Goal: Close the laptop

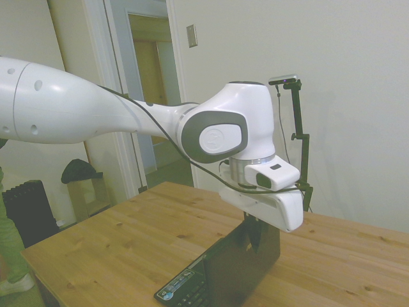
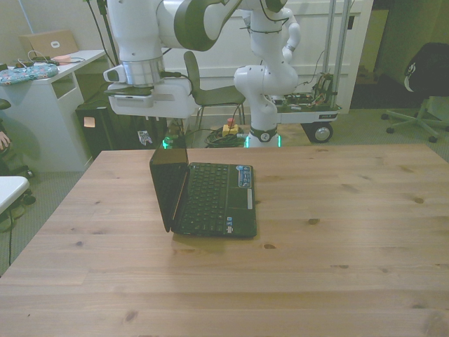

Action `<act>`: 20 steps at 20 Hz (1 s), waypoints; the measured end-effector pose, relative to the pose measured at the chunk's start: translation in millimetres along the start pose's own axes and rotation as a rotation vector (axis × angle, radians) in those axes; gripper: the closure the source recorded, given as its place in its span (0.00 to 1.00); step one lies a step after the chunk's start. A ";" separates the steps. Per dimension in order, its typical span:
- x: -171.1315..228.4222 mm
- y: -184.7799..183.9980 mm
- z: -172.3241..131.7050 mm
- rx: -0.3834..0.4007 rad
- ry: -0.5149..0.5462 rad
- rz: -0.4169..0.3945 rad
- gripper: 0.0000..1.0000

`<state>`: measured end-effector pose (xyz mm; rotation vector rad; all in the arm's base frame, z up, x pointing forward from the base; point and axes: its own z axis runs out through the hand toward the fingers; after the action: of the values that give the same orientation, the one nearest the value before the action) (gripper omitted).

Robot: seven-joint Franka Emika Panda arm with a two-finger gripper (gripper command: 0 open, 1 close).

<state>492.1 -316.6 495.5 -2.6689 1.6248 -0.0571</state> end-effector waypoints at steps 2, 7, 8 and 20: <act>-14.7 -10.4 1.1 -0.004 0.001 -0.011 1.00; -53.6 -45.1 7.5 -0.011 -0.001 -0.036 1.00; -60.8 -53.1 9.0 -0.011 -0.003 -0.040 1.00; -124.1 -107.0 105.3 -0.069 -0.058 -0.066 1.00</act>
<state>534.3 -157.7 391.0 -2.7471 1.5506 0.0762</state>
